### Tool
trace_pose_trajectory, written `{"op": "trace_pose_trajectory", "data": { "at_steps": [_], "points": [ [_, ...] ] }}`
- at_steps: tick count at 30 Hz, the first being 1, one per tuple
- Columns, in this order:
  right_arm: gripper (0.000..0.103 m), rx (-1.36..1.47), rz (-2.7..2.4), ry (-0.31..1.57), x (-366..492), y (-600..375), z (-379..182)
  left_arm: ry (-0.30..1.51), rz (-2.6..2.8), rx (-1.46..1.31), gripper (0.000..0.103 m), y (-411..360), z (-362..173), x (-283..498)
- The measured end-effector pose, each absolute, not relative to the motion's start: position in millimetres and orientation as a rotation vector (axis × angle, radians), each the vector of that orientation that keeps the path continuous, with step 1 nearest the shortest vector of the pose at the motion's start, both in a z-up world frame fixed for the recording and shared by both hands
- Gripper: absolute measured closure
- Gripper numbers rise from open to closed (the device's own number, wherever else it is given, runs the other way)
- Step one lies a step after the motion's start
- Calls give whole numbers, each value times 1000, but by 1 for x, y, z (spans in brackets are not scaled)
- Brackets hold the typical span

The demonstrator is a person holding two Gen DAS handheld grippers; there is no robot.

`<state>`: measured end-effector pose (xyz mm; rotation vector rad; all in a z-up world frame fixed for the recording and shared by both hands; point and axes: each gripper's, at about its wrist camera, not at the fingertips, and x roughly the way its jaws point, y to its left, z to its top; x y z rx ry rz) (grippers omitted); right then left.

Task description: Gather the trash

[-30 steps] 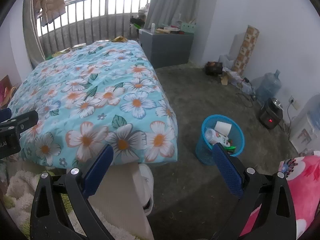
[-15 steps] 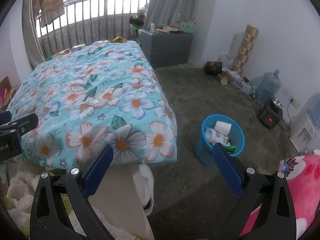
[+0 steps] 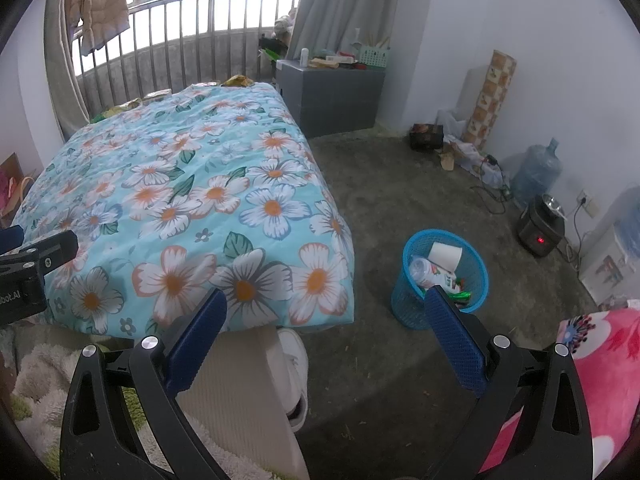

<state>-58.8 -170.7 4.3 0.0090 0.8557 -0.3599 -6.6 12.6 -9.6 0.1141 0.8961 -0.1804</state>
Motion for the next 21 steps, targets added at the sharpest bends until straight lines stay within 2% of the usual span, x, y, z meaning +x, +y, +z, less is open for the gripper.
{"op": "trace_pose_trajectory", "data": {
  "at_steps": [21],
  "points": [
    [8,11,-363,854,-59,-170,4,898,-178,114,6,12,-10,-6]
  ]
}}
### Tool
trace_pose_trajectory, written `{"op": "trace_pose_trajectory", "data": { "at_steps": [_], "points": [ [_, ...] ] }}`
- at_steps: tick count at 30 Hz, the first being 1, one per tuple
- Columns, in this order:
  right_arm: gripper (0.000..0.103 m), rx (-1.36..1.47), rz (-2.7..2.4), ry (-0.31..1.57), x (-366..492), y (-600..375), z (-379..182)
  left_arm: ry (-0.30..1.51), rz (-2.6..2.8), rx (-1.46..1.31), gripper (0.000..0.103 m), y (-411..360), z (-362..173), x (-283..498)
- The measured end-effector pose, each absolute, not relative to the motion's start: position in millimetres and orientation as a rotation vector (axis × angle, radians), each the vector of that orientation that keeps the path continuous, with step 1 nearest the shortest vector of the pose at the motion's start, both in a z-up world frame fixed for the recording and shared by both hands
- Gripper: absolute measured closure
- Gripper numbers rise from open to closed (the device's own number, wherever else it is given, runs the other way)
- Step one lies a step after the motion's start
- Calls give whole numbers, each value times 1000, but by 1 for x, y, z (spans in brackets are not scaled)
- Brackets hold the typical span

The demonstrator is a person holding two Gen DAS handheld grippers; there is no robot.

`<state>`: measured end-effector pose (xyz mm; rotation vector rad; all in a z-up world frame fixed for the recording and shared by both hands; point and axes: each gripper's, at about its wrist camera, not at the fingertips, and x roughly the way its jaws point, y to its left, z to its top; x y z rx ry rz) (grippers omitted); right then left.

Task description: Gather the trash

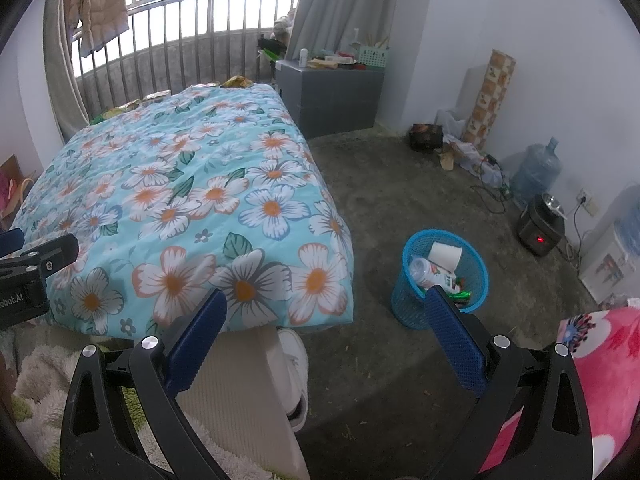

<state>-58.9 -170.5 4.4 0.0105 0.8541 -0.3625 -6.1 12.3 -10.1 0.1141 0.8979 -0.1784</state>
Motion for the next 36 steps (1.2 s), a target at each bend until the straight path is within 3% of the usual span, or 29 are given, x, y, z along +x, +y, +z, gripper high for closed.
{"op": "trace_pose_trajectory", "data": {
  "at_steps": [36],
  "points": [
    [8,13,-365,853,-60,-169,4,901,-178,116,6,13,-11,-6]
  ]
}}
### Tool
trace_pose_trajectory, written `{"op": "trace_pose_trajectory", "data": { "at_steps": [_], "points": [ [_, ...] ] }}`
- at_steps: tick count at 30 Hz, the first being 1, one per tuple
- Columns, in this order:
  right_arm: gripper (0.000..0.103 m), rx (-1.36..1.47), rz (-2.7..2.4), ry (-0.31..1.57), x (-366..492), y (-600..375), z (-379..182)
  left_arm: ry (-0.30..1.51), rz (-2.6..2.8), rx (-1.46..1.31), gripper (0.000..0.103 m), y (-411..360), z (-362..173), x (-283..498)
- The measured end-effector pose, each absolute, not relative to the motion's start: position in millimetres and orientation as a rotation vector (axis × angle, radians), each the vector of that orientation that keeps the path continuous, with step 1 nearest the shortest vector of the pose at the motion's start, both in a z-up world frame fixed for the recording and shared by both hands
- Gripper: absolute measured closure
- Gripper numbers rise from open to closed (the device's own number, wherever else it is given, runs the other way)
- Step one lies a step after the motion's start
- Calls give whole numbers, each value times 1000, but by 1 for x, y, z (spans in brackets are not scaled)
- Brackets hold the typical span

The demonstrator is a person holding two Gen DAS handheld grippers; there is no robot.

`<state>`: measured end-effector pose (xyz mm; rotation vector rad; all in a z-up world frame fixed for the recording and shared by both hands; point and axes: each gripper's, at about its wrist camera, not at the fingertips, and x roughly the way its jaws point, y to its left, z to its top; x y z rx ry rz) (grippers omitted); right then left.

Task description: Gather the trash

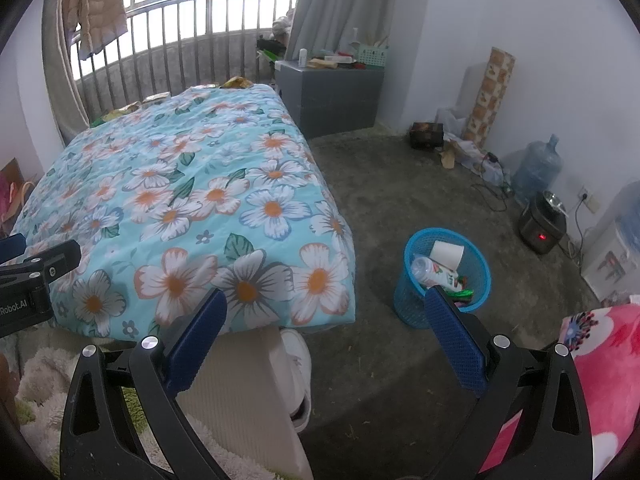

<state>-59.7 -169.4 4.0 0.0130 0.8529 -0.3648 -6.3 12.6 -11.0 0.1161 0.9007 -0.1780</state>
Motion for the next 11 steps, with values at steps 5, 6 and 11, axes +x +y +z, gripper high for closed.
{"op": "trace_pose_trajectory", "data": {
  "at_steps": [5,6,11],
  "points": [
    [8,13,-365,853,-59,-169,4,900,-178,116,5,12,-11,-6],
    [8,13,-365,853,-59,-169,5,901,-178,116,6,12,-11,-6],
    [8,14,-365,852,-60,-169,4,902,-177,116,6,12,-10,-6]
  ]
}}
